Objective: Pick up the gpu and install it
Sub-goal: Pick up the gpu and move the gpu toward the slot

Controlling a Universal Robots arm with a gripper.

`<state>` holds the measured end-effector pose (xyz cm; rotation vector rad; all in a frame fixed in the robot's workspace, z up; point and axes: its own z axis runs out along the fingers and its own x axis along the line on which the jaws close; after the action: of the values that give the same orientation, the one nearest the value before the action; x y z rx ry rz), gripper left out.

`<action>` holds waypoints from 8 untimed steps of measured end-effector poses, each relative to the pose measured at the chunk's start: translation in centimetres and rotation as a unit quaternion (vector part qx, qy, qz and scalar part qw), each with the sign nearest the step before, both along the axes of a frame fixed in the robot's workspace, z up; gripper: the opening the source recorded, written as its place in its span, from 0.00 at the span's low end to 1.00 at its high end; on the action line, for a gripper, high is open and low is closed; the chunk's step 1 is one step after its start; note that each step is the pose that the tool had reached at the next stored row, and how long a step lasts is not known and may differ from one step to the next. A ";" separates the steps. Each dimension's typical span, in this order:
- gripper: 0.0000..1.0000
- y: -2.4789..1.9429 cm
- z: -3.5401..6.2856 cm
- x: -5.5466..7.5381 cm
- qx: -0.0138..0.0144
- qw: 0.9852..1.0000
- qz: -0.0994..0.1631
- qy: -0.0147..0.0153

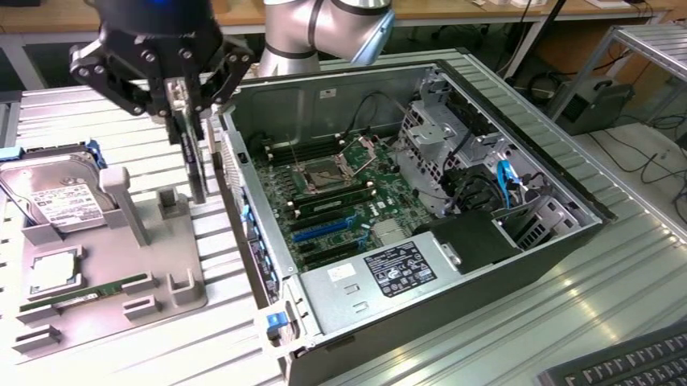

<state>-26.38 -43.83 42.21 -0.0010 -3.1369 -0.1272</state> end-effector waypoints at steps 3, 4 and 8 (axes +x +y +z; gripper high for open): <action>0.26 -0.23 1.02 1.5 0.002 1.000 0.000 0.001; 0.26 -0.28 1.09 1.9 0.002 1.000 0.000 0.002; 0.26 -0.40 1.12 3.7 0.004 1.000 0.000 0.002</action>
<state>-22.64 -44.23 43.34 -0.0013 -3.1315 -0.1400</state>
